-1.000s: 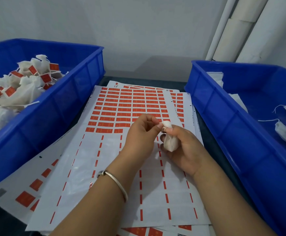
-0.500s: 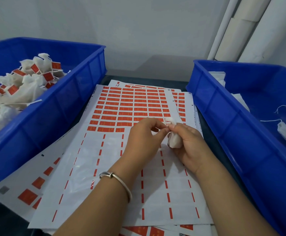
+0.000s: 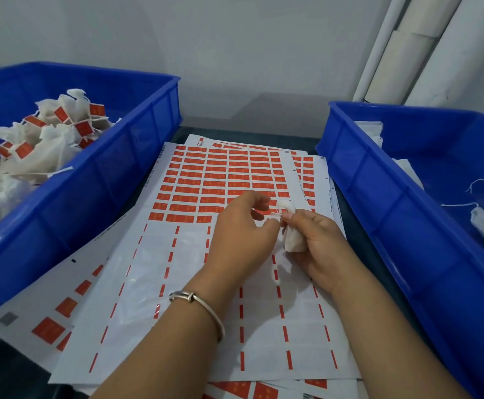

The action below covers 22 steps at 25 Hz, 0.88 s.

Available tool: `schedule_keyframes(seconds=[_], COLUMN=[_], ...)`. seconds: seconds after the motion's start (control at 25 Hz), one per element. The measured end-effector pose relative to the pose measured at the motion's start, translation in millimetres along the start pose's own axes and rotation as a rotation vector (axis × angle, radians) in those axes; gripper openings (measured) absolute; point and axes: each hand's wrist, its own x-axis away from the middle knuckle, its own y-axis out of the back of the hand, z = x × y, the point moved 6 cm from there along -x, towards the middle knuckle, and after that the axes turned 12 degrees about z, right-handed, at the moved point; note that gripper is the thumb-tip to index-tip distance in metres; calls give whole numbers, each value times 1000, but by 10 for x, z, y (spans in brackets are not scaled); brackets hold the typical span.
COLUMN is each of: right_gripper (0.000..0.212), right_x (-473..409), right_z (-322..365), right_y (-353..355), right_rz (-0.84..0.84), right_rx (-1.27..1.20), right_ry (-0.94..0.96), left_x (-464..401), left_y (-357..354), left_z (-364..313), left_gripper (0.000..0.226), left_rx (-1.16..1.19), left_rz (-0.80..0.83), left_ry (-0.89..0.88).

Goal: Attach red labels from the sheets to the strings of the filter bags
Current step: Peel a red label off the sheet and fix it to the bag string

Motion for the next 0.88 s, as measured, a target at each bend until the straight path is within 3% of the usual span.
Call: schedule_keyframes(seconds=[0.16, 0.32, 0.6, 0.88], right_gripper=[20, 13, 19, 38], right_x=[-11, -32, -17, 61], right_z=[25, 2, -1, 139], right_y=[10, 64, 1, -121], right_rz=[18, -28, 27, 294], right_rx=[-53, -64, -20, 93], right_ry=[19, 19, -7, -45], left_x=[-5, -9, -32, -122], left_y=[-27, 17, 122, 603], left_z=[-68, -98, -10, -153], left_gripper=[16, 12, 15, 24], left_rx=[-172, -167, -104, -541], left_rz=[12, -55, -176, -125], left_ry=[-96, -111, 65, -9])
